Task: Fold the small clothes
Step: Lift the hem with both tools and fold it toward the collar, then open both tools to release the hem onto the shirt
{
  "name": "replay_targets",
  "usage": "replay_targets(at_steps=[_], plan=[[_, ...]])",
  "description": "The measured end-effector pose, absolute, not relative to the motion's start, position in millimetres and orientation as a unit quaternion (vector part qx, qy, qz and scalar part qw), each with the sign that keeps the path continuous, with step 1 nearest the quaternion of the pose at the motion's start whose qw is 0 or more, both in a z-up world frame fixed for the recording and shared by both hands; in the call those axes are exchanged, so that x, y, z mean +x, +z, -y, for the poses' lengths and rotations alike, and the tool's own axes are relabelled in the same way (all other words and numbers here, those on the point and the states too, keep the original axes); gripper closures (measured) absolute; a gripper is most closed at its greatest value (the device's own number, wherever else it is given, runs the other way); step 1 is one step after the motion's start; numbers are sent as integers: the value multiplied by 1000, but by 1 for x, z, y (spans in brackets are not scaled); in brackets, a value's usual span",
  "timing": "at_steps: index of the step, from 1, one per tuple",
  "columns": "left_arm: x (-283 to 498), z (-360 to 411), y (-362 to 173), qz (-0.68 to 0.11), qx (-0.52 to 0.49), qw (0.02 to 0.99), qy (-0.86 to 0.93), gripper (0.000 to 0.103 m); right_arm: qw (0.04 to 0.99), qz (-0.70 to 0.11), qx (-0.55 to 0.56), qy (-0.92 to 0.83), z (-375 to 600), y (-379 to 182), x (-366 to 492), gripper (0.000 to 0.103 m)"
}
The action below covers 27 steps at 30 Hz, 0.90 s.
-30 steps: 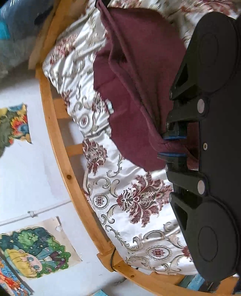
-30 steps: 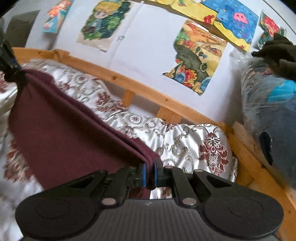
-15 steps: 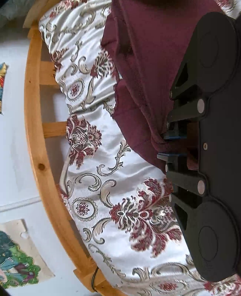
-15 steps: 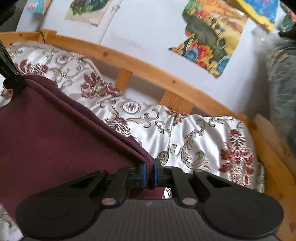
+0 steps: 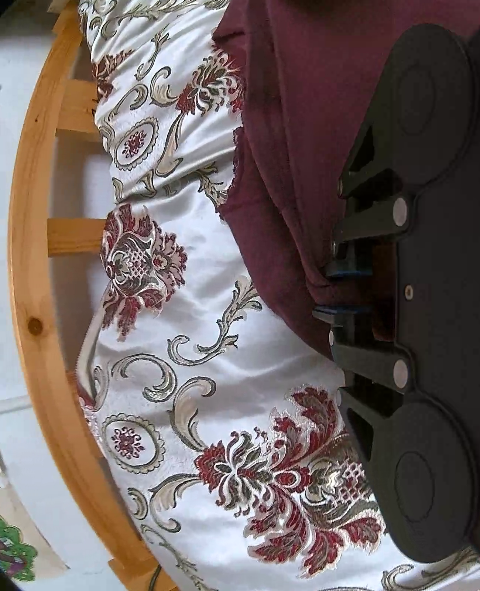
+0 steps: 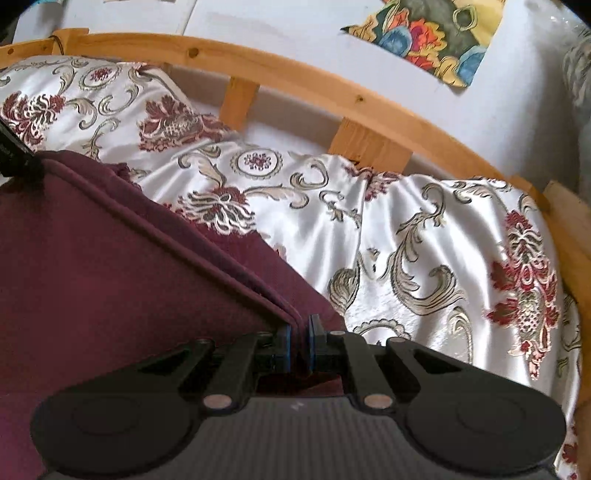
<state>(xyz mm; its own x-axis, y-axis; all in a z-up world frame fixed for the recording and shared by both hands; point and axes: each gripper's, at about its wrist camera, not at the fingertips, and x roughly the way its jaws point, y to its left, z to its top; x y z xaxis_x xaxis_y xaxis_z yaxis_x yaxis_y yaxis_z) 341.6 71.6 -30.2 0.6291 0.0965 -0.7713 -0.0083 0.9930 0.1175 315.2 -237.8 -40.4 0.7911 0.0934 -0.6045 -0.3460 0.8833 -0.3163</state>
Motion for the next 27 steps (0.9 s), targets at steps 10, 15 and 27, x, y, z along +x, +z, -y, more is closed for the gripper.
replay_targets(at_steps=[10, 15, 27], plan=[[331, -88, -22, -404, 10, 913, 48, 20, 930, -306, -149, 140, 264, -32, 301, 36], [295, -91, -8, -378, 13, 923, 64, 8, 943, -284, -101, 143, 294, -18, 257, 7], [169, -62, -21, -372, 44, 926, 38, 3, 942, -287, -160, 59, 306, -47, 143, 1]])
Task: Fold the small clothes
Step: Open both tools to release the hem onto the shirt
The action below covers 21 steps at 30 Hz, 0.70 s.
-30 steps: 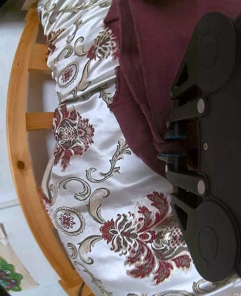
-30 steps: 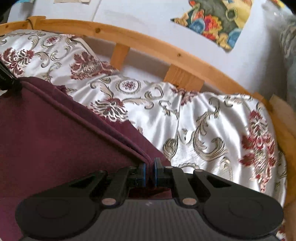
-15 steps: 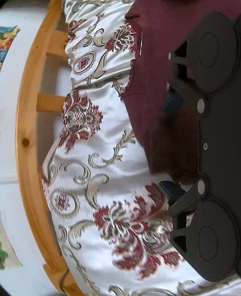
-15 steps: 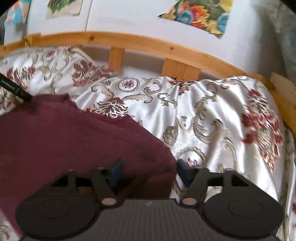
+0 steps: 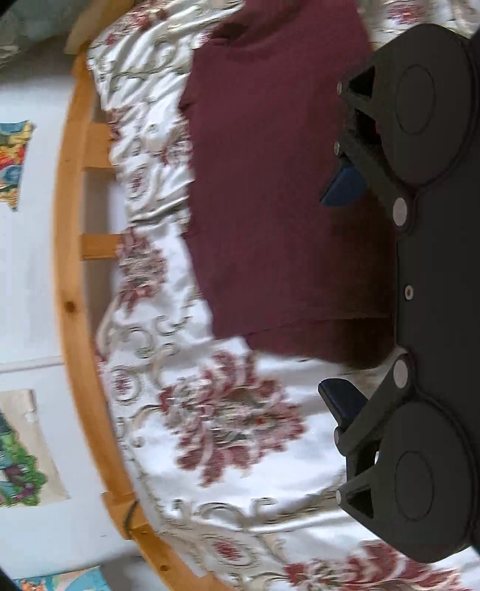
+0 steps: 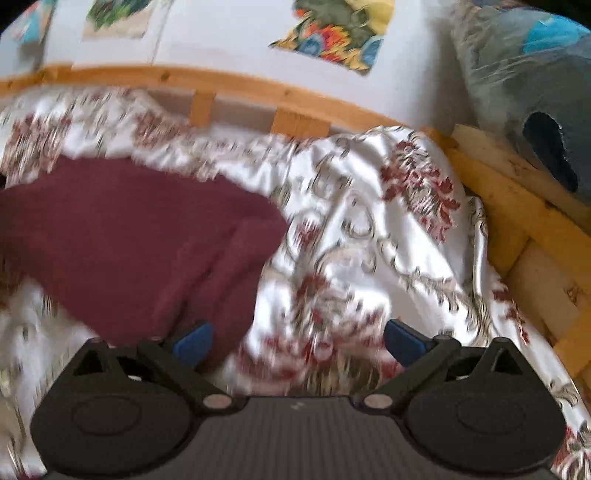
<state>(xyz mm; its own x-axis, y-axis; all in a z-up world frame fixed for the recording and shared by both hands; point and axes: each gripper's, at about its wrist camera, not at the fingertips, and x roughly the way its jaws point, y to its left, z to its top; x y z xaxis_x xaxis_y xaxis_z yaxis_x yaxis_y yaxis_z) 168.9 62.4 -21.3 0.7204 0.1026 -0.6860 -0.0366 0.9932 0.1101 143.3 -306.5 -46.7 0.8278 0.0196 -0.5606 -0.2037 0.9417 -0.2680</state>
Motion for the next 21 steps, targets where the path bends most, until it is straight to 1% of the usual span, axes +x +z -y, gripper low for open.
replay_targets(at_steps=[3, 6, 7, 9, 11, 12, 13, 14, 15, 16, 18, 19, 20, 21], plan=[[159, -60, -27, -385, 43, 921, 41, 3, 925, -301, -219, 76, 296, -61, 130, 1], [153, -61, -31, -396, 32, 917, 45, 3, 912, -276, -291, 83, 282, -70, 120, 1], [153, -61, -32, -398, 27, 916, 46, 3, 909, -266, -312, 79, 277, -73, 118, 3], [152, -62, -32, -401, 16, 914, 51, 3, 898, -247, -355, 80, 267, -80, 116, 13], [151, -63, -33, -404, 5, 913, 54, 3, 892, -234, -379, 78, 259, -85, 118, 30], [151, -63, -33, -405, 1, 913, 54, 3, 890, -231, -384, 83, 256, -88, 119, 33], [151, -63, -34, -407, -2, 912, 52, 3, 889, -232, -385, 90, 254, -89, 120, 41], [151, -63, -35, -409, -4, 911, 50, 3, 887, -231, -388, 95, 252, -91, 120, 52], [151, -63, -36, -411, -4, 910, 47, 3, 885, -228, -393, 100, 248, -94, 119, 58], [150, -62, -36, -413, -2, 910, 45, 3, 883, -225, -399, 105, 246, -95, 118, 70], [150, -61, -37, -412, 4, 910, 44, 3, 876, -224, -410, 121, 242, -99, 116, 84], [150, -61, -38, -412, 8, 910, 43, 3, 875, -226, -409, 127, 241, -99, 115, 93], [150, -61, -38, -412, 10, 910, 43, 3, 876, -230, -403, 131, 241, -98, 114, 93], [150, -62, -39, -413, 10, 910, 43, 3, 880, -232, -393, 131, 243, -95, 116, 96]])
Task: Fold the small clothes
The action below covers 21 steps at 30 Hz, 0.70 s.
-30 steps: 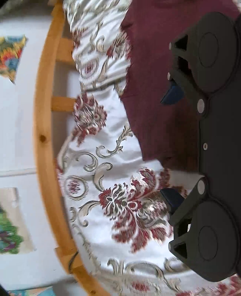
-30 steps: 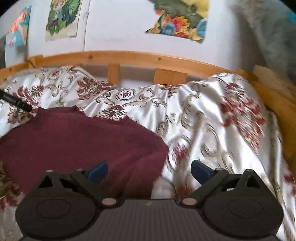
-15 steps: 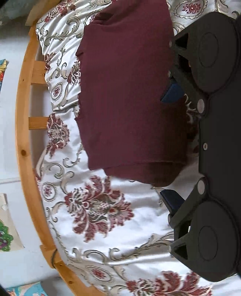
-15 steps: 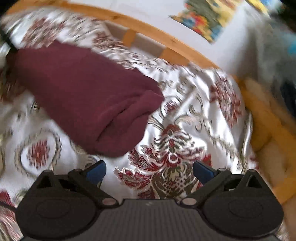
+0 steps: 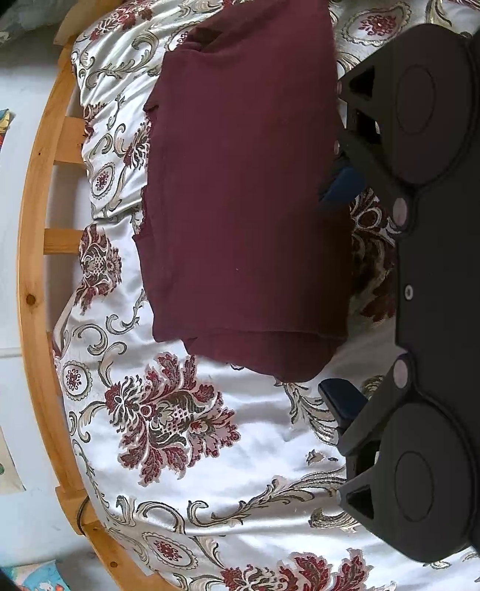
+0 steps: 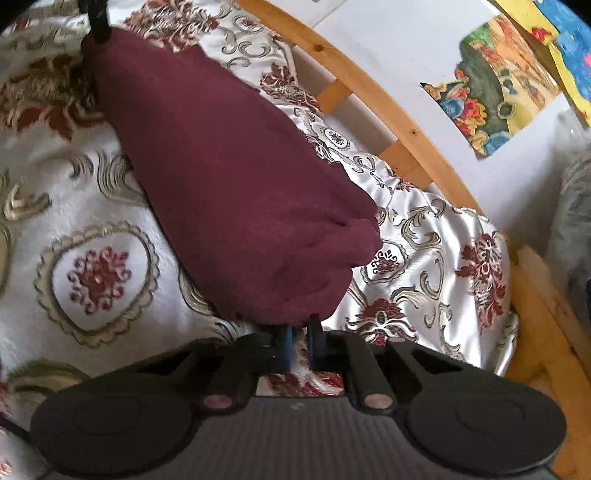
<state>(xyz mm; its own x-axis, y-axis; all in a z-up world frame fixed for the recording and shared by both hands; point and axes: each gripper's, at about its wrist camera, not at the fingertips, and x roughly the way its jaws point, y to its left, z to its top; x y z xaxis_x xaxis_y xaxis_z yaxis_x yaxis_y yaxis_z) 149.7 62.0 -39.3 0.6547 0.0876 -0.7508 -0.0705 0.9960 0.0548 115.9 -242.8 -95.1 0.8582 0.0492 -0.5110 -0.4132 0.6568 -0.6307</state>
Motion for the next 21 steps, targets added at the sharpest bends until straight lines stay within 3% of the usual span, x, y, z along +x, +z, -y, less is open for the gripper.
replay_targets(at_steps=[7, 13, 15, 19, 21], plan=[[148, -69, -45, -424, 5, 905, 47, 3, 929, -320, -142, 120, 288, -63, 127, 99], [146, -72, -46, -425, 8, 903, 53, 3, 926, -347, -113, 94, 308, -66, 133, 102], [145, -74, -45, -423, 3, 905, 53, 3, 934, -329, -108, 80, 311, -60, 133, 96], [142, -76, -44, -414, -2, 909, 52, 3, 950, -293, -80, 68, 318, -54, 138, 55], [139, -78, -42, -405, -8, 913, 51, 3, 959, -269, -56, 76, 320, -53, 143, 47]])
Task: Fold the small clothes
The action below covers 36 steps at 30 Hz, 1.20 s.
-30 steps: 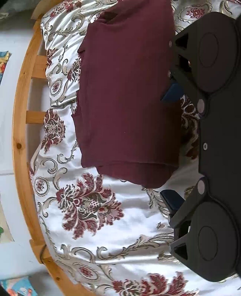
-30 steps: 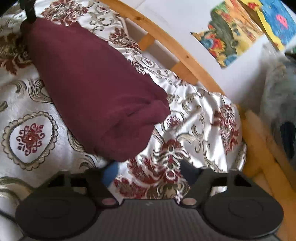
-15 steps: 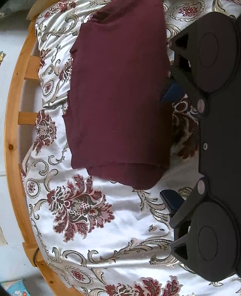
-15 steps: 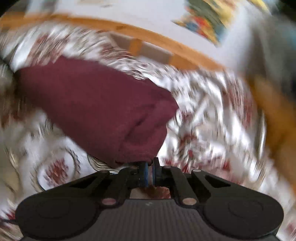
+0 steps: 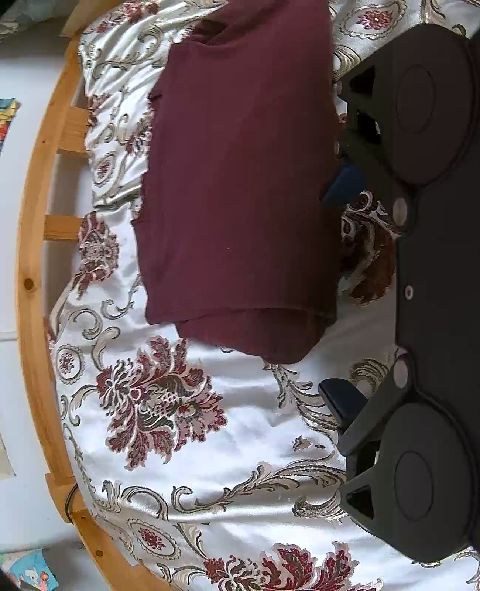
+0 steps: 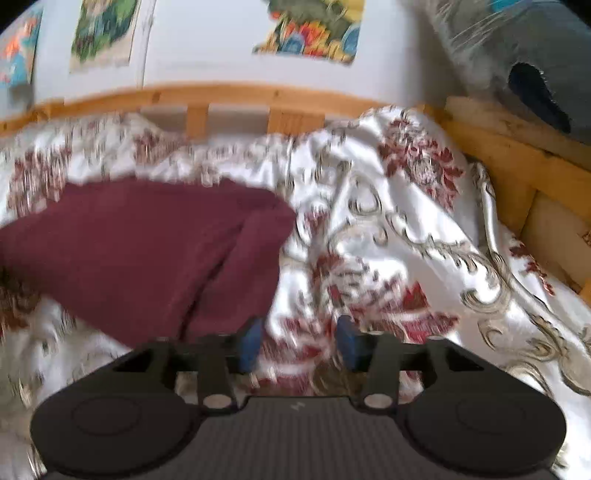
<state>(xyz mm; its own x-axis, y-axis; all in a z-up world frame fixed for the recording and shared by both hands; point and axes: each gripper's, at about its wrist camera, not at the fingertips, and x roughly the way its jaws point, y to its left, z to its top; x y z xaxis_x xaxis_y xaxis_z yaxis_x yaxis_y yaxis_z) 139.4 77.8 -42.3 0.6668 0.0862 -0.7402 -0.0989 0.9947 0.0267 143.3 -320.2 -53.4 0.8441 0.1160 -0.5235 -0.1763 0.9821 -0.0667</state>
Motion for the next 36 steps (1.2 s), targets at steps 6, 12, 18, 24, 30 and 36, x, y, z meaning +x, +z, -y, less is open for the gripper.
replay_targets(at_steps=[6, 12, 18, 24, 30, 36], plan=[[133, -96, -41, -389, -41, 919, 49, 3, 963, -240, 18, 119, 317, -56, 186, 29], [136, -124, -37, -387, -63, 917, 71, 3, 956, -265, 51, 117, 310, -71, 227, 60], [134, -139, -34, -385, -69, 917, 81, 3, 955, -264, 90, 97, 318, -75, 229, 88], [139, -139, -38, -384, -69, 918, 74, 3, 965, -240, 72, 77, 318, -65, 218, 52], [144, -135, -39, -385, -63, 917, 78, 3, 970, -197, 27, 137, 289, -48, 200, 47], [154, -129, -45, -397, -51, 913, 81, 3, 948, -273, 23, 164, 267, -65, 213, 47]])
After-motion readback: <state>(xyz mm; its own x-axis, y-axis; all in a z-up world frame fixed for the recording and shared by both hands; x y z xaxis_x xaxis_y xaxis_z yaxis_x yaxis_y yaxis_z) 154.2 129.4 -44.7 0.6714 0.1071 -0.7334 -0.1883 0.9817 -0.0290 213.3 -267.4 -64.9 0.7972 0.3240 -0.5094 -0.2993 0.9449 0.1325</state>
